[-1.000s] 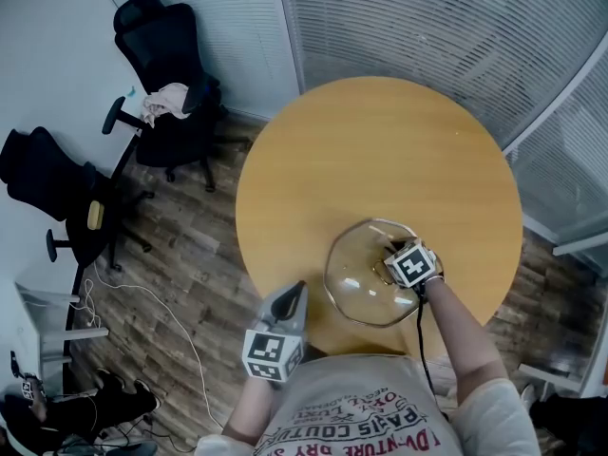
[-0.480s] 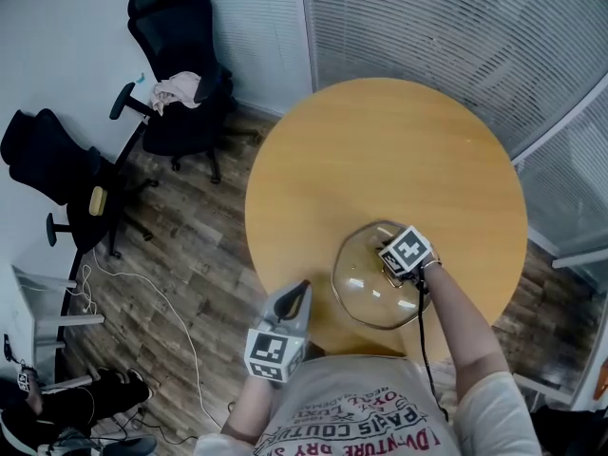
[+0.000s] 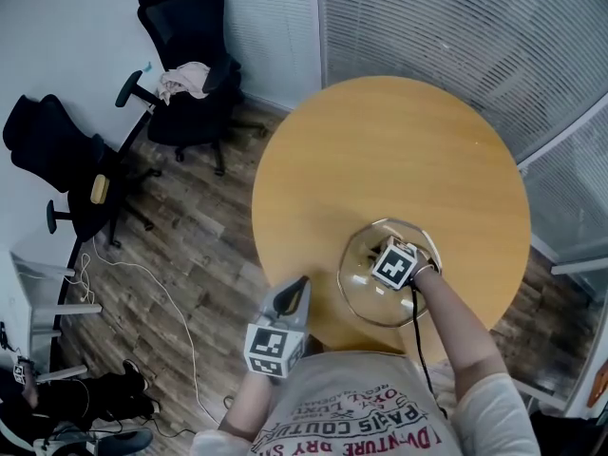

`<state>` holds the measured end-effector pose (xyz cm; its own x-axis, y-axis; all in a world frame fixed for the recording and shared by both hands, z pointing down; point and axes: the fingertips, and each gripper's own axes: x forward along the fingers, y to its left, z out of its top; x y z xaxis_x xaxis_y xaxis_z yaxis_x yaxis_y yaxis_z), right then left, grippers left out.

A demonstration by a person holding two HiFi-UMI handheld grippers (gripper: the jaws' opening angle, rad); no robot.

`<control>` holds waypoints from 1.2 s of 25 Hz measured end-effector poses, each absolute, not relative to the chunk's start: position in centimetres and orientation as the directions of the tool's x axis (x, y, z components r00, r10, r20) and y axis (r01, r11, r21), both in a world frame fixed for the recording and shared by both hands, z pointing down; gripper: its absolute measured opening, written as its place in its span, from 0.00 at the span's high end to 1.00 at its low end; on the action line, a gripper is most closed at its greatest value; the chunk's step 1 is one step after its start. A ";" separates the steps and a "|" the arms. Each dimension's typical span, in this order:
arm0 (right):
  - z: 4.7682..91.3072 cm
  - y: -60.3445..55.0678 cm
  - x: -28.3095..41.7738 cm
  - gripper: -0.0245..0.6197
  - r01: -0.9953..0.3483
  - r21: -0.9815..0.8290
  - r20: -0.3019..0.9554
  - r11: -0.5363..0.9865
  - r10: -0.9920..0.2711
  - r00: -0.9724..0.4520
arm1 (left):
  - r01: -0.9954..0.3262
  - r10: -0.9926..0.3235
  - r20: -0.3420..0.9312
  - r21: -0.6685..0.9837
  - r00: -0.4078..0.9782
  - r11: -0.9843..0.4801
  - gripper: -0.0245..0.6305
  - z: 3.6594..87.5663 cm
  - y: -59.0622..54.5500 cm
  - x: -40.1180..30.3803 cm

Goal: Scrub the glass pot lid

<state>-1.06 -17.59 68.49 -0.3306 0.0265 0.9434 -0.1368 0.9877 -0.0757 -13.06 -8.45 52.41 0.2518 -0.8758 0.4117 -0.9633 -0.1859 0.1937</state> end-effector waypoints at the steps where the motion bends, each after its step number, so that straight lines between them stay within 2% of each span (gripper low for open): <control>1: 68.4 -17.4 -1.3 0.86 -0.115 -0.062 0.945 0.991 0.022 -0.328 | -0.963 -0.876 0.411 0.194 0.253 -0.187 0.95 52.4 -8.5 -13.3; 13: 68.7 -12.9 -1.5 0.86 0.144 -0.020 0.974 0.989 0.052 -0.222 | -0.968 -0.880 0.416 0.194 0.227 -0.158 0.95 52.2 -8.4 -14.4; 20: 68.2 -11.6 -0.5 0.86 0.115 -0.047 0.967 0.992 0.074 -0.245 | -0.964 -0.885 0.400 0.214 0.236 -0.161 0.95 51.9 -8.2 -14.3; 26: 68.2 -9.1 1.8 0.86 0.167 -0.079 0.959 0.983 0.121 -0.256 | -0.960 -0.890 0.386 0.230 0.242 -0.162 0.95 51.7 -7.9 -13.9; 30: 68.2 -7.7 3.3 0.86 0.155 -0.112 0.958 0.982 0.148 -0.246 | -0.955 -0.888 0.379 0.240 0.260 -0.177 0.95 51.7 -7.8 -13.3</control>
